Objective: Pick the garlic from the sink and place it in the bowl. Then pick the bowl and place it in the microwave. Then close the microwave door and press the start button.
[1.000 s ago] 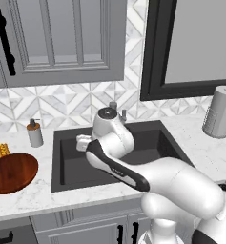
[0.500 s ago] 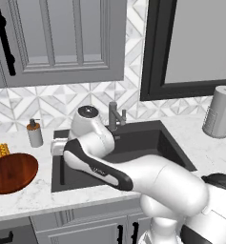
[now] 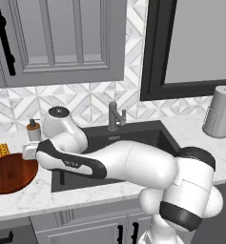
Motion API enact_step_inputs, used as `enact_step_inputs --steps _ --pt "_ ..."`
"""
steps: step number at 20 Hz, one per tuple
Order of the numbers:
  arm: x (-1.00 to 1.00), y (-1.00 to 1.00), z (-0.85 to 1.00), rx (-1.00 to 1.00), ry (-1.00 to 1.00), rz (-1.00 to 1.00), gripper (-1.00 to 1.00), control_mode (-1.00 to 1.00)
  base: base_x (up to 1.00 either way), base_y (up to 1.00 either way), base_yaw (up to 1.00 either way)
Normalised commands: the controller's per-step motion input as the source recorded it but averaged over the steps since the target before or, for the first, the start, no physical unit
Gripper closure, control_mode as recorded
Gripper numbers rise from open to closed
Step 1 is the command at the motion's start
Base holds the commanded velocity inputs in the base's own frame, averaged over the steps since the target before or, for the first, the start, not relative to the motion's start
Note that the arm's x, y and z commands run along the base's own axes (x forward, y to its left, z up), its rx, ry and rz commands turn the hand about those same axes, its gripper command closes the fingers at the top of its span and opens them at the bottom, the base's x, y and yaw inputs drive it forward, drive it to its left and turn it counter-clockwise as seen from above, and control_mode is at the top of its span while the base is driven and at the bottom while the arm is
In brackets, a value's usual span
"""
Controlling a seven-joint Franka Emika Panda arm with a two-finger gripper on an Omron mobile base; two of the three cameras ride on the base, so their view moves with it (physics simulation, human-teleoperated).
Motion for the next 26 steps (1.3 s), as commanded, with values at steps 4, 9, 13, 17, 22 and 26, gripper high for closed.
enact_step_inputs --steps 4,9,13,17,22,26 --pt "0.25 0.71 -0.03 -0.09 0.05 0.00 1.00 -1.00 0.00 0.00 0.00" --pt "0.30 0.63 -0.28 -0.17 0.10 -0.02 1.00 -1.00 0.00 0.00 0.00" --pt "0.32 0.52 -0.26 -0.14 0.09 -0.01 1.00 -1.00 0.00 0.00 0.00" --pt "0.34 0.47 -0.24 -0.10 0.09 0.00 1.00 -1.00 0.00 0.00 0.00" --pt "0.26 0.40 -0.13 -0.06 0.04 0.00 1.00 -1.00 0.00 0.00 0.00" --pt "0.07 0.26 -0.16 -0.05 0.03 0.00 1.00 -1.00 0.00 0.00 0.00"
